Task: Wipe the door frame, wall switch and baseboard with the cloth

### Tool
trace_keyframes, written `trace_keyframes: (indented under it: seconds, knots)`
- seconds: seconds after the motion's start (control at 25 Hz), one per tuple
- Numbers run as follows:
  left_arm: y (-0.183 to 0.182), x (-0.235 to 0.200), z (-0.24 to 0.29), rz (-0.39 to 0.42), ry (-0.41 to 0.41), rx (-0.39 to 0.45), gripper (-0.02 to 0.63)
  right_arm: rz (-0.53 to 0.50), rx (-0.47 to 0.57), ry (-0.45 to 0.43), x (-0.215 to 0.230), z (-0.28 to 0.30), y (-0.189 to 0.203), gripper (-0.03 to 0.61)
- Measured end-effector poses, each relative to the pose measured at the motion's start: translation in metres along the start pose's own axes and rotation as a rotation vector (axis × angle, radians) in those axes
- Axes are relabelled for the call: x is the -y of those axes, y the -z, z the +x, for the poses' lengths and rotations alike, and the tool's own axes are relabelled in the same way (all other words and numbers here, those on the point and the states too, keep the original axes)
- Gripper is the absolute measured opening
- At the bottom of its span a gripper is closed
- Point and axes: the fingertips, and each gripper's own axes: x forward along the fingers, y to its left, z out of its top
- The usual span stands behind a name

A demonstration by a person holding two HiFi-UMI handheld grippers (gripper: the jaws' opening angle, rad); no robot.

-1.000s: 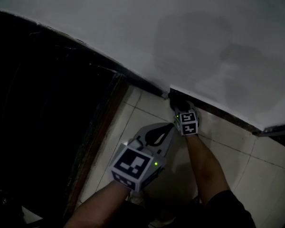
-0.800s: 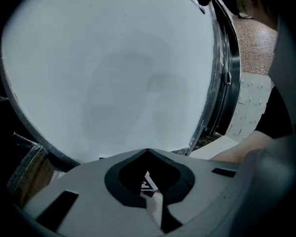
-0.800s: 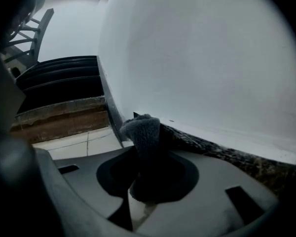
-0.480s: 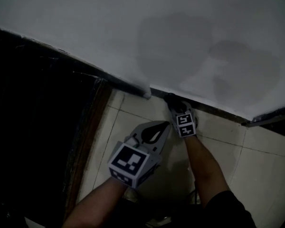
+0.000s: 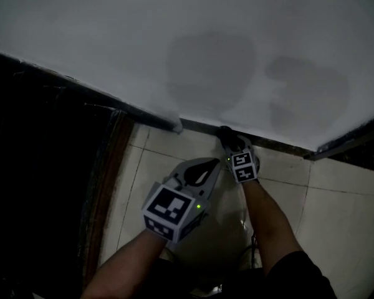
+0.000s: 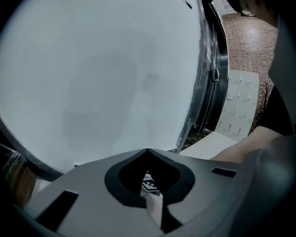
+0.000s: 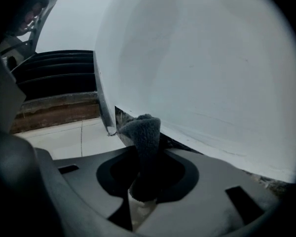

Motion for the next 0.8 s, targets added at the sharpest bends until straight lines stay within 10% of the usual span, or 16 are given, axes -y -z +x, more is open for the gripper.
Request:
trace_keyframes:
  seconds: [0.8]
  knots:
    - [0.005, 0.065, 0.056, 0.029, 0.111, -0.027, 0.002, 0.005, -0.033, 0.103, 0.087, -0.072, 0.042, 0.089]
